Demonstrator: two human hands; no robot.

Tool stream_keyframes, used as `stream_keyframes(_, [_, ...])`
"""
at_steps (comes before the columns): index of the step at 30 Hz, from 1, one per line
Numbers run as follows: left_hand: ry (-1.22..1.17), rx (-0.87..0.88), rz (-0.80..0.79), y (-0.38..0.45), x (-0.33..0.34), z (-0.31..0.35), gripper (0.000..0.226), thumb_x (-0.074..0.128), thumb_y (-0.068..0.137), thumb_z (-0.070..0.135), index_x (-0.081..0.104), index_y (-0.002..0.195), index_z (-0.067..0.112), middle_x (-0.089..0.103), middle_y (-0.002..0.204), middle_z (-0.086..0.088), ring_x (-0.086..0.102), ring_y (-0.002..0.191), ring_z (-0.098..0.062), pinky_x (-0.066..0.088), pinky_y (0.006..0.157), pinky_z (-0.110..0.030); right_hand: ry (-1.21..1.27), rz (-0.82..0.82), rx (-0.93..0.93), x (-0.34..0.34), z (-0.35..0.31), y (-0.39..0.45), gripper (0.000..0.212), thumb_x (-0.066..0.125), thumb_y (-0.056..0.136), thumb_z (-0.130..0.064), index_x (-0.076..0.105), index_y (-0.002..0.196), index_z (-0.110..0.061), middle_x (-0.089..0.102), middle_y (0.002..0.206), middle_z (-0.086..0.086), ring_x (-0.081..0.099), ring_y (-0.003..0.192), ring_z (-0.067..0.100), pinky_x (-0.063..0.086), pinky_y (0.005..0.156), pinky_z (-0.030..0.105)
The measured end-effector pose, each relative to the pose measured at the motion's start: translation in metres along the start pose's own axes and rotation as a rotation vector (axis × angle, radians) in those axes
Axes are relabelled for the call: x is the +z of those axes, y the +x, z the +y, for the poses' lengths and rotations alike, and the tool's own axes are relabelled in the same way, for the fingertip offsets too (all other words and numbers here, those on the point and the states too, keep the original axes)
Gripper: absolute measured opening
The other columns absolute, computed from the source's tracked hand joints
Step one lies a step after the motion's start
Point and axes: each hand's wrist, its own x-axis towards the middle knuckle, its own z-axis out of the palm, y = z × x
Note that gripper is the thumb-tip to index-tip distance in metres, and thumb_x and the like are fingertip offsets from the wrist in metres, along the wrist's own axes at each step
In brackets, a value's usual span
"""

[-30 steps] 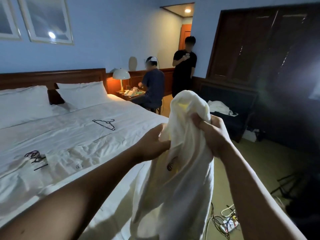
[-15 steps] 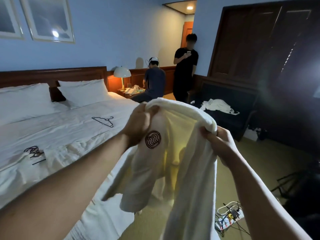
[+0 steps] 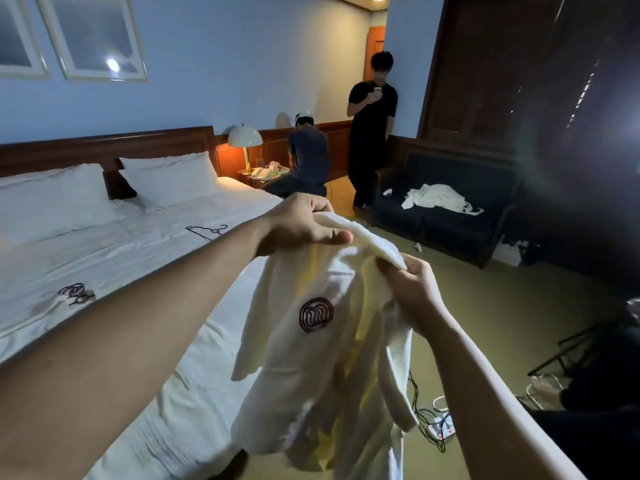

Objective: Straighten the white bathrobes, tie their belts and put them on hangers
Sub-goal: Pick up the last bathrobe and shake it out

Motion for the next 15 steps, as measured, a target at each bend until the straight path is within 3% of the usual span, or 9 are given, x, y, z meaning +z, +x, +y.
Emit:
stream_keyframes(2, [-0.017,0.016,-0.003,-0.004,-0.007,-0.005,0.023,0.082,0.080,0.035,0.073,0.092,0.017,0.074,0.091,-0.003,0.070,0.094,-0.025,0.061,0.078,-0.039,-0.116,-0.041,-0.078,-0.008,-0.002,0.000,0.041,0.067,0.092,-0.013,0.048,0.056,-0.017,0.043,0.054,-0.014,0.037,0.051,0.004,0.030,0.049,0.025])
stream_keyframes(4, [-0.081,0.058,0.048,-0.008,-0.009,-0.001,0.017,0.078,0.083,0.029,0.073,0.092,0.016,0.073,0.089,-0.005,0.070,0.093,-0.023,0.059,0.075,-0.034,-0.199,-0.037,-0.157,-0.010,-0.007,0.001,0.037,0.068,0.090,-0.014,0.052,0.057,-0.013,0.042,0.051,-0.014,0.036,0.049,0.001,0.028,0.047,0.022])
stream_keyframes(6, [-0.111,0.098,0.116,-0.010,-0.006,0.008,0.017,0.078,0.084,0.030,0.072,0.091,0.015,0.072,0.088,-0.004,0.069,0.088,-0.018,0.058,0.073,-0.031,-0.184,0.006,-0.221,-0.009,-0.008,0.002,0.029,0.069,0.090,-0.021,0.061,0.067,-0.005,0.048,0.057,-0.005,0.040,0.054,0.005,0.032,0.051,0.027])
stream_keyframes(8, [-0.082,0.125,0.215,-0.009,-0.002,0.013,0.017,0.079,0.083,0.031,0.071,0.085,0.017,0.070,0.082,0.000,0.066,0.081,-0.011,0.056,0.070,-0.031,-0.197,0.063,-0.249,-0.005,-0.003,0.003,0.033,0.070,0.092,-0.026,0.062,0.072,-0.002,0.052,0.062,0.009,0.041,0.055,0.009,0.033,0.052,0.028])
stream_keyframes(9, [-0.079,0.128,0.262,-0.009,-0.001,0.014,0.017,0.079,0.083,0.030,0.070,0.082,0.016,0.068,0.078,0.003,0.063,0.076,-0.008,0.055,0.067,-0.029,-0.241,0.079,-0.256,-0.002,0.000,0.002,0.033,0.069,0.094,-0.028,0.062,0.073,-0.004,0.054,0.065,0.008,0.042,0.057,0.010,0.036,0.054,0.028])
stream_keyframes(11, [-0.185,0.105,0.320,-0.010,-0.001,0.012,0.017,0.077,0.086,0.026,0.066,0.080,0.015,0.063,0.072,0.006,0.059,0.069,-0.006,0.051,0.064,-0.025,-0.366,0.099,-0.246,0.002,0.012,-0.002,0.022,0.067,0.095,-0.035,0.068,0.085,-0.015,0.061,0.081,-0.002,0.052,0.071,0.010,0.045,0.067,0.032])
stream_keyframes(13, [-0.341,0.071,0.338,-0.013,-0.002,0.010,0.018,0.075,0.089,0.027,0.064,0.079,0.017,0.060,0.070,0.006,0.058,0.071,-0.009,0.050,0.067,-0.027,-0.433,0.103,-0.174,0.012,0.028,-0.014,0.023,0.065,0.095,-0.036,0.067,0.113,-0.022,0.060,0.106,-0.004,0.058,0.093,0.012,0.049,0.080,0.034])
stream_keyframes(15, [-0.430,0.023,0.338,-0.015,0.000,0.009,0.020,0.073,0.090,0.033,0.066,0.087,0.015,0.064,0.079,0.000,0.061,0.081,-0.016,0.054,0.077,-0.034,-0.280,0.145,-0.059,0.025,0.041,-0.029,0.023,0.062,0.096,-0.038,0.065,0.110,-0.019,0.062,0.105,-0.004,0.060,0.091,0.014,0.049,0.080,0.035])
